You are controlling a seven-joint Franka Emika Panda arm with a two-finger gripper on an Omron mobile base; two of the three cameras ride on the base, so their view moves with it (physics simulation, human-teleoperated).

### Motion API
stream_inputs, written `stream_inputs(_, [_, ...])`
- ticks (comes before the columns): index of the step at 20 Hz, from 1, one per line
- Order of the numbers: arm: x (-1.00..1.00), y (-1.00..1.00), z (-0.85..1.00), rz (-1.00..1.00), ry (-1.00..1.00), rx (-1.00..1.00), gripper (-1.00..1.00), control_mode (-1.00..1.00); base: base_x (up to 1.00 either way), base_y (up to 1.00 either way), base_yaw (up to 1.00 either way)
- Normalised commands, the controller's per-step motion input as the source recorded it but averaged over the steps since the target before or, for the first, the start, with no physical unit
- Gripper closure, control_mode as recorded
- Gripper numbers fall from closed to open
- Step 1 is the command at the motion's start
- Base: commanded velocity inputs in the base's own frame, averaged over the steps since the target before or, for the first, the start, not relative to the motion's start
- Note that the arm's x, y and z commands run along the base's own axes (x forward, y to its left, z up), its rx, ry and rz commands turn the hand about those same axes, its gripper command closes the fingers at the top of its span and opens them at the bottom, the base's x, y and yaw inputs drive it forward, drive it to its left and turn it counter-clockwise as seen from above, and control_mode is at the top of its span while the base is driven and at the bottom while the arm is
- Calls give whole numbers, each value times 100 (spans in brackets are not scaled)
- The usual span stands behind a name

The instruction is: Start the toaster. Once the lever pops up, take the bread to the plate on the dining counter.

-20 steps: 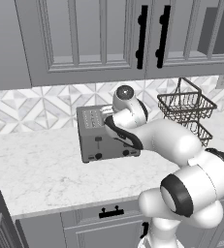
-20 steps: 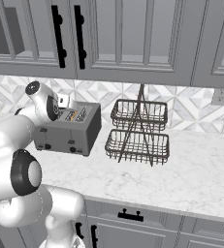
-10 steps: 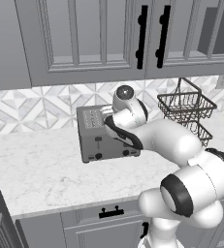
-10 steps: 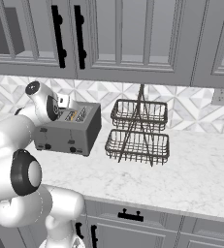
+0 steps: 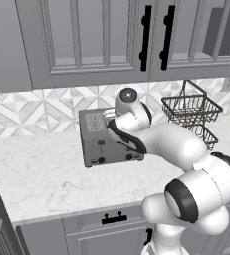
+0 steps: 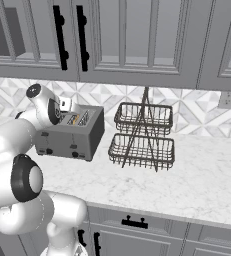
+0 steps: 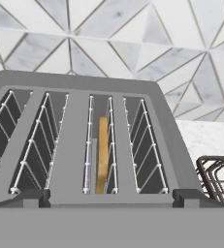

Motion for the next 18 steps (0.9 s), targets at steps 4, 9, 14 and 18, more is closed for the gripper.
stream_inputs(4, [0, 0, 0, 0, 0, 0, -100, -100, 0, 0, 0])
stream_inputs(9, [0, 0, 0, 0, 0, 0, -100, -100, 0, 0, 0])
stream_inputs(14, [0, 0, 0, 0, 0, 0, -100, -100, 0, 0, 0])
stream_inputs(18, [0, 0, 0, 0, 0, 0, -100, -100, 0, 0, 0])
